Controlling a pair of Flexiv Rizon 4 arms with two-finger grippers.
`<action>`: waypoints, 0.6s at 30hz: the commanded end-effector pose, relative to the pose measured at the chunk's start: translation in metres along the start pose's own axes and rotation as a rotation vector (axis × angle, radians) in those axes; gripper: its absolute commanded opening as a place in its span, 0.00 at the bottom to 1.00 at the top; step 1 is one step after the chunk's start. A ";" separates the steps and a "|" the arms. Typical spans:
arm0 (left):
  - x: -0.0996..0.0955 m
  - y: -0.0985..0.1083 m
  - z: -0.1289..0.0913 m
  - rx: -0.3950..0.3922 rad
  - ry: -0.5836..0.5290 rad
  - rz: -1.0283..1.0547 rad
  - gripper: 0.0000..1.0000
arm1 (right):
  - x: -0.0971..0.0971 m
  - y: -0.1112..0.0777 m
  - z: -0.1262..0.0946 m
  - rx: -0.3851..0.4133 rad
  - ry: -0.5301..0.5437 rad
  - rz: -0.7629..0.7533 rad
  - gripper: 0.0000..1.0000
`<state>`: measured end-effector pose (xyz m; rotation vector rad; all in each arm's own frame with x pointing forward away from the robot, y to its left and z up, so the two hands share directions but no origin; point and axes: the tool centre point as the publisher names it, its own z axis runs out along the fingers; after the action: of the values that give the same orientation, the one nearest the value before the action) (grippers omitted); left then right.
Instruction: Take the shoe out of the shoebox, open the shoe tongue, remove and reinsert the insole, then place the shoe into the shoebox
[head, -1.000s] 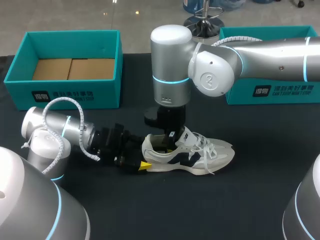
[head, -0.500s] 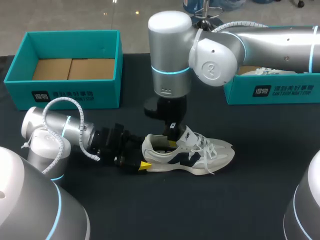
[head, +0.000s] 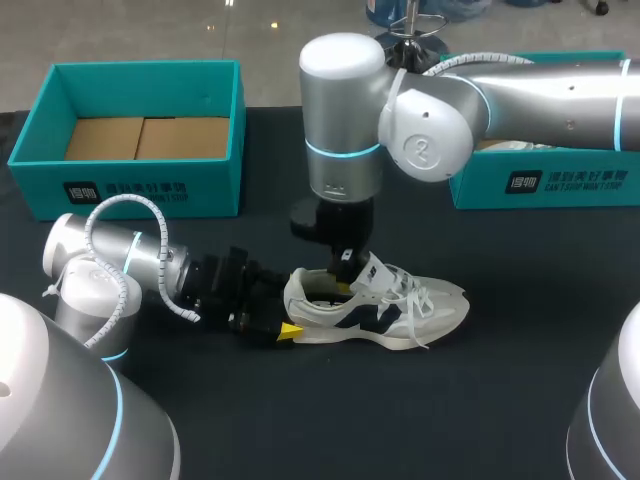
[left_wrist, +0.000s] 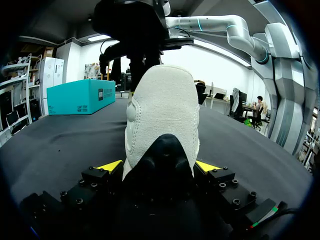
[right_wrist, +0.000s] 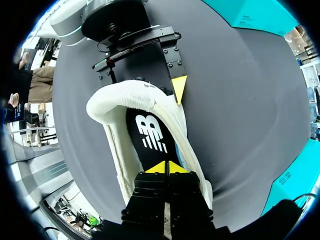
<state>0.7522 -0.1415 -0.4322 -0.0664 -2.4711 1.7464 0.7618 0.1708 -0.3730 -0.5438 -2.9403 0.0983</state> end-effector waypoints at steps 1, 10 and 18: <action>-0.001 0.003 0.003 -0.001 -0.002 0.000 0.00 | -0.005 0.002 0.001 0.006 0.007 -0.004 0.00; -0.001 0.003 0.003 -0.001 -0.002 0.000 0.00 | -0.005 0.005 0.002 0.008 0.016 -0.007 0.22; -0.001 0.003 0.003 -0.001 -0.002 0.000 0.00 | -0.002 0.005 0.003 0.007 0.022 -0.012 0.45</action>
<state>0.7526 -0.1418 -0.4321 -0.0650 -2.4712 1.7461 0.7637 0.1746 -0.3745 -0.5227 -2.9196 0.1008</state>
